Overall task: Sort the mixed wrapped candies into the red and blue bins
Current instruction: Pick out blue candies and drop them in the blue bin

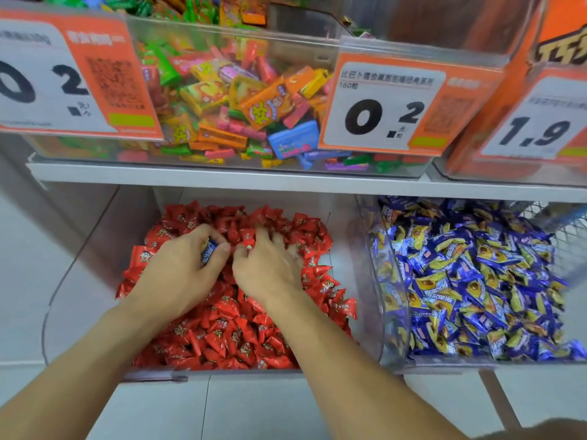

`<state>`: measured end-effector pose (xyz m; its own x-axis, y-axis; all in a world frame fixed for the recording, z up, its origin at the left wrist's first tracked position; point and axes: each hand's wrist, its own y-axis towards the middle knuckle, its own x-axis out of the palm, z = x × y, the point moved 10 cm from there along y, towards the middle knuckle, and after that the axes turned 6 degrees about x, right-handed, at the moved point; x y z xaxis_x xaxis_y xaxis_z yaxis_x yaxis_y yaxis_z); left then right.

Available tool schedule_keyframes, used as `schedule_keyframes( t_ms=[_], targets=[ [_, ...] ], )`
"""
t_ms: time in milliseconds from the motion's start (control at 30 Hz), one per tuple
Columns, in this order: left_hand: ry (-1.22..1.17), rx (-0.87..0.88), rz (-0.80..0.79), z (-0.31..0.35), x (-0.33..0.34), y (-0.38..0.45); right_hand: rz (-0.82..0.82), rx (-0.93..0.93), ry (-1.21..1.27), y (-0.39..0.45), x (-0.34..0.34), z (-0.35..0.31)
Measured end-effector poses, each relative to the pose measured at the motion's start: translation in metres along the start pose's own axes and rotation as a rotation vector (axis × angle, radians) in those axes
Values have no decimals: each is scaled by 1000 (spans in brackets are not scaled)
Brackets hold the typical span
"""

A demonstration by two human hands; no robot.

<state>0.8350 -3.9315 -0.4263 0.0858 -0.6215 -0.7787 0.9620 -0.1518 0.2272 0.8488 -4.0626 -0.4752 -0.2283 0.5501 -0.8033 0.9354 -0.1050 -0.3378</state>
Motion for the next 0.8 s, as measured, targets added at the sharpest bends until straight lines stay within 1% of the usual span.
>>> schedule_keyframes(
  t_ms=[33,100,167,233,267,300,333,367,400,433,467,533,600,633,667,700,733,767,800],
  targets=[
    [-1,-3,6,-1,-2,0,-5,-60,27,1,2,-9],
    [6,-9,15,-2,-4,-1,-66,-146,49,1,4,-16],
    [0,-15,40,-3,-8,-2,-104,-186,44,1,-1,-15],
    [9,-3,80,0,-17,-1,-7,-204,12,-5,-16,-17],
    [29,5,108,2,-23,-2,60,-262,-35,-11,-21,-27],
    [56,5,140,3,-31,-2,94,-365,-103,-18,-19,-42],
    [92,-12,169,1,-39,-4,64,-479,-180,-24,-7,-57],
    [132,-39,187,-2,-46,-6,-18,-556,-259,-26,10,-64],
    [172,-66,191,-6,-52,-8,-115,-578,-338,-25,24,-63],
    [205,-92,188,-11,-57,-11,-187,-561,-407,-19,32,-56],
    [230,-119,178,-16,-59,-15,-221,-526,-472,-12,31,-47],
    [280,-179,134,-29,-59,-23,-237,-416,-649,4,17,-26],
    [384,-246,17,-40,-47,-33,-264,-285,-834,16,-6,-6],
    [432,-268,-51,-43,-38,-39,-265,-256,-900,18,-19,-5],
    [460,-278,-94,-44,-32,-43,-234,-274,-923,19,-30,-13],
    [468,-277,-107,-44,-28,-45,-176,-354,-893,18,-35,-32],
    [464,-277,-107,-44,-25,-46,-111,-491,-802,15,-35,-59],
    [455,-277,-105,-44,-25,-46,-74,-642,-675,10,-27,-86],
    [445,-278,-106,-45,-25,-46,-84,-761,-563,4,-15,-108]
  ],
)
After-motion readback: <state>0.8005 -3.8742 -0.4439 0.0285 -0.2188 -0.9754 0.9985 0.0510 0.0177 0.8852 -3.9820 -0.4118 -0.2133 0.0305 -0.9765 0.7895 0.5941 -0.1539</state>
